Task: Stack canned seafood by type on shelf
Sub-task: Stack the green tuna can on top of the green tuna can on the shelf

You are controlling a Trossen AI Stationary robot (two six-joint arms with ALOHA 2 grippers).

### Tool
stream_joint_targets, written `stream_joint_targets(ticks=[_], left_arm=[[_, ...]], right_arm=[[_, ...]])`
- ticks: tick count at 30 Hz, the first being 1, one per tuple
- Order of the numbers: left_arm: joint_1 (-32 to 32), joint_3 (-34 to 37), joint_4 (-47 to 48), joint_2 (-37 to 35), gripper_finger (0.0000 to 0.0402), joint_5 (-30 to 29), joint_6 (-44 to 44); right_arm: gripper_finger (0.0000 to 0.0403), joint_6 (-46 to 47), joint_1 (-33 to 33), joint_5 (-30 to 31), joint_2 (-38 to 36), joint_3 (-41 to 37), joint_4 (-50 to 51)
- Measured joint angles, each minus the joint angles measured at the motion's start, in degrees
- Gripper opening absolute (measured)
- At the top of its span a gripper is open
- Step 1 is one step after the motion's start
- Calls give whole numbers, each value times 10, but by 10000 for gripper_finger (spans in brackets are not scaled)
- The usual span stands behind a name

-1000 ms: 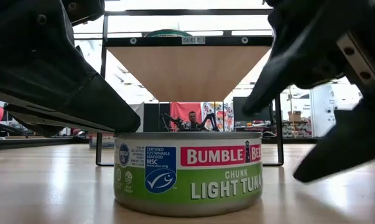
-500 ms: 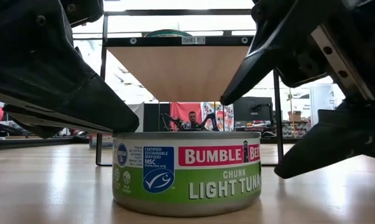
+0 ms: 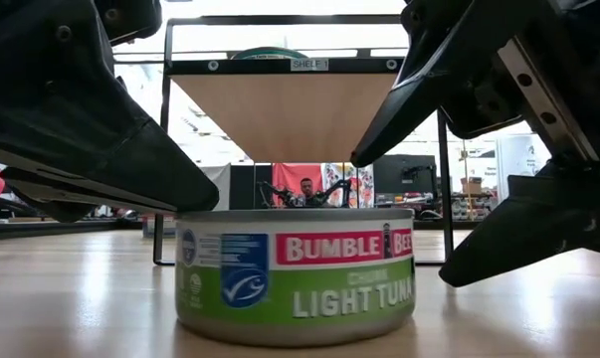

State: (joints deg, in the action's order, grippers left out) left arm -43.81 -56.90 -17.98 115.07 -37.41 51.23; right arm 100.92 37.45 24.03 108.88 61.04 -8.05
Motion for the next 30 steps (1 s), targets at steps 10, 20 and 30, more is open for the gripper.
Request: stream_joint_targets(ticks=[10,20,30], left_arm=[[-8,1,14,0,0,-27,20],[-9,1,15,0,0,-28,20],[-11,-2,-19,17,0,-33,34]], right_arm=[[292,-4,0,0,0,0,-13],[293,-12,0,0,0,1,-19],[295,-20,-2,-1,27,5,-62]])
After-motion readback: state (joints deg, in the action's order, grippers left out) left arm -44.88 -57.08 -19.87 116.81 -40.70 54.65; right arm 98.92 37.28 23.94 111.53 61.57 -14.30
